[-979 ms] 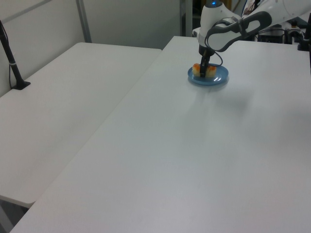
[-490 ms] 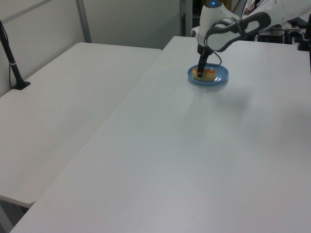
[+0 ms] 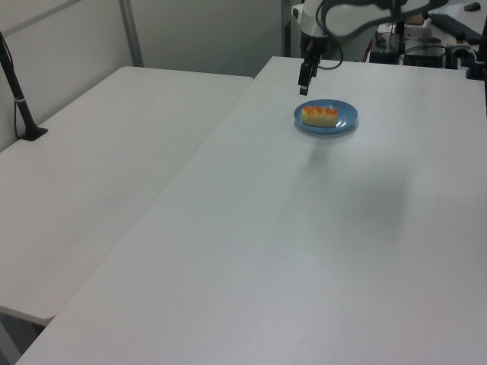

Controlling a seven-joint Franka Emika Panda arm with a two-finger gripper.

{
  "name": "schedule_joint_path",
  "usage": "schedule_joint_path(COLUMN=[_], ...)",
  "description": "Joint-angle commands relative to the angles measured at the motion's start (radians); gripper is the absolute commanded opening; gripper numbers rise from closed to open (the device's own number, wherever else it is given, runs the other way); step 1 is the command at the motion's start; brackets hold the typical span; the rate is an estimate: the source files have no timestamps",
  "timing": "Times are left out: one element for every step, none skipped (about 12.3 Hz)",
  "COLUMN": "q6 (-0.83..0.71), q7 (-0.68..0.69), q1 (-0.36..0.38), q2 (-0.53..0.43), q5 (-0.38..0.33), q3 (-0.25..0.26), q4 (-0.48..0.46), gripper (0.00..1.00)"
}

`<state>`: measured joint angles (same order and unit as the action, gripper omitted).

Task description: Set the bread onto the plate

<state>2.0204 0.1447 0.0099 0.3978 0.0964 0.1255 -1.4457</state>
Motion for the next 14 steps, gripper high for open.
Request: schedule_joint_path(q6=[-0.201,-0.238,-0.241,-0.246,-0.273,-0.291,-0.304,-0.302,-0.304,-0.305,-0.308,-0.31,-0.31,-0.31], q7=[-0.163,-0.194,-0.217,-0.241,-0.266,-0.264,-0.254,-0.254,-0.254,-0.254,-0.254,-0.254,-0.254,-0.252], q1=[0.126,0.143,0.15,0.15,0.148,0.147,0.142,0.14,0.139,0.139,0.139,0.139,0.139,0.139], q2=[-0.172,-0.191,-0.223,-0.247,-0.263,-0.263,-0.263,-0.263,-0.263,-0.264,-0.264,-0.264,-0.263,-0.264], q5=[-0.007,-0.009,-0.009,-0.023,-0.035,-0.035,-0.035,-0.035,-0.035,-0.034,-0.034,-0.034,-0.034,-0.034], q3=[0.006,-0.003,-0.021,-0.024,-0.024,-0.024,-0.024,-0.024,-0.024,-0.023,-0.023,-0.023,-0.024,-0.023], q4=[-0.058,-0.067,-0.096,-0.11,-0.111,-0.108,-0.107,-0.105,-0.102,-0.101,-0.101,-0.101,-0.101,-0.101], gripper=[1.0,1.0,1.0,1.0,1.0,1.0,1.0,1.0,1.0,1.0,1.0,1.0,1.0,1.0])
